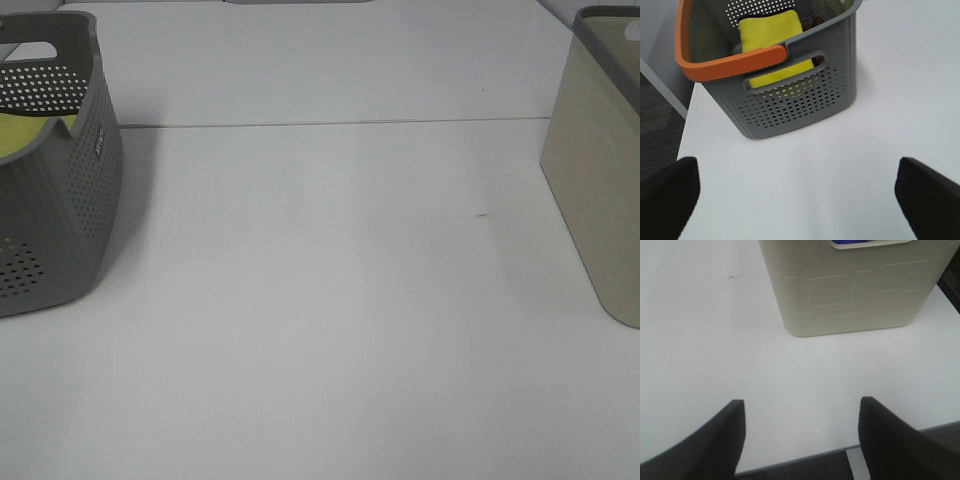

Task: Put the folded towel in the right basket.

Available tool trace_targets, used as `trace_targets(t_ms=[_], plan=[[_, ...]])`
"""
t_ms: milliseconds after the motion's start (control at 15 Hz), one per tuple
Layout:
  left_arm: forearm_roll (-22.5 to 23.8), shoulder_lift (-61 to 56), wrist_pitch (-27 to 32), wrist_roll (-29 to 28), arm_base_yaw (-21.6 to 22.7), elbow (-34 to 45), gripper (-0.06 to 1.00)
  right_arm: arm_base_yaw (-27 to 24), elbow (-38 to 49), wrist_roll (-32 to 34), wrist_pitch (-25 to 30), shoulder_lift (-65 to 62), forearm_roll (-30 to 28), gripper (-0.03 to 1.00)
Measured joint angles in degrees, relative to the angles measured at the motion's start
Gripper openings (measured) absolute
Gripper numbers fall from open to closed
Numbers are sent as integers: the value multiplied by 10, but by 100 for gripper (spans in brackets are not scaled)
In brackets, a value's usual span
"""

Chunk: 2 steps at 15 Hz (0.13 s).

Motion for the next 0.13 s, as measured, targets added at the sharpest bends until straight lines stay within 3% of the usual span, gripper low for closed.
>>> trace_targets(t_ms=[133], plan=[[0,0,0,0,0,0,99,0,0,0,0,0,0,64]])
